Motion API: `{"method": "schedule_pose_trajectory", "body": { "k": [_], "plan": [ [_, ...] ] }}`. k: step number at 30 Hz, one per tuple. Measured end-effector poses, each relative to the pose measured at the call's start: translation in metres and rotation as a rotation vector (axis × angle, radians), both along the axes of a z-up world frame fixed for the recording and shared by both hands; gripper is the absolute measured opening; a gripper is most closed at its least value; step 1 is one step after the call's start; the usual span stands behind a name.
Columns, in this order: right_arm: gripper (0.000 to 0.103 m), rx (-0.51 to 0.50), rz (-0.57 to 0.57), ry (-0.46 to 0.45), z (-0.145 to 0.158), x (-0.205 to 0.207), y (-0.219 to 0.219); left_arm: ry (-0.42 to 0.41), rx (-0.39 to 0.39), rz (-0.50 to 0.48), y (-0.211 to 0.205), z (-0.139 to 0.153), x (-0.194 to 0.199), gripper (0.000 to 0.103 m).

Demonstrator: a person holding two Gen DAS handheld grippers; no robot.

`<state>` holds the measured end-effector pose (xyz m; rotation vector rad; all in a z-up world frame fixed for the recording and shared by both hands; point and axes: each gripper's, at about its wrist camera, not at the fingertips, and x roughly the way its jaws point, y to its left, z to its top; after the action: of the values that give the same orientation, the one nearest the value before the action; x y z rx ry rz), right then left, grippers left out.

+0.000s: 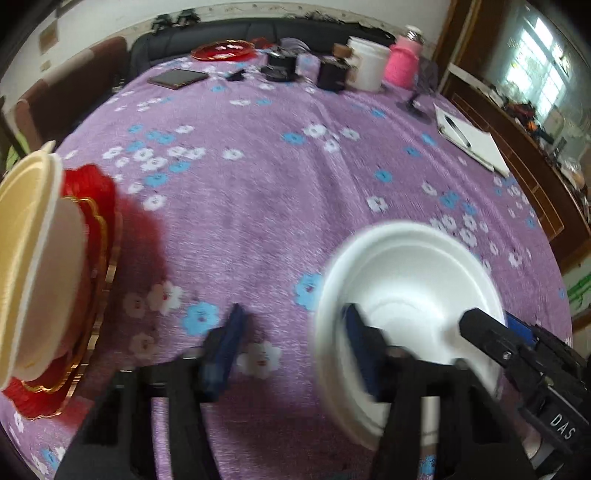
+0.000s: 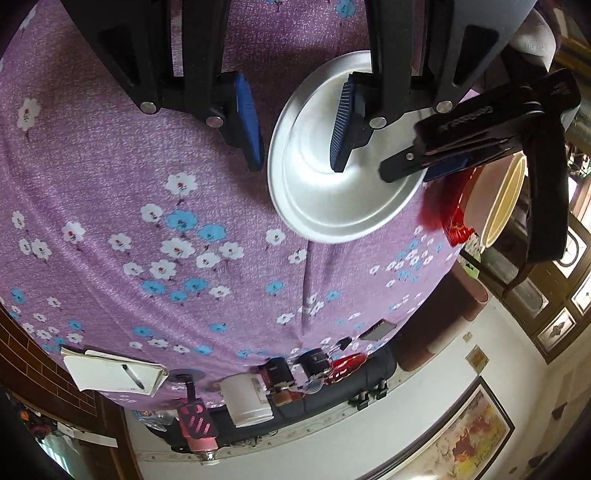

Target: Organize plates and bowls

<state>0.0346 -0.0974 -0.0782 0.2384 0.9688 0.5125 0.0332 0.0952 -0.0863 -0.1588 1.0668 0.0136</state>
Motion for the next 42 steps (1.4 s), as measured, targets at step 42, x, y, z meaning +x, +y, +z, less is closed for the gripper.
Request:
{"method": "schedule_pose_trajectory", "body": {
  "k": [42],
  "plan": [
    [0.023,0.038,0.057,-0.195,0.053,-0.04,0.016,-0.323,0.178,0.019,-0.01,0.085,-0.061,0.019]
  ]
}}
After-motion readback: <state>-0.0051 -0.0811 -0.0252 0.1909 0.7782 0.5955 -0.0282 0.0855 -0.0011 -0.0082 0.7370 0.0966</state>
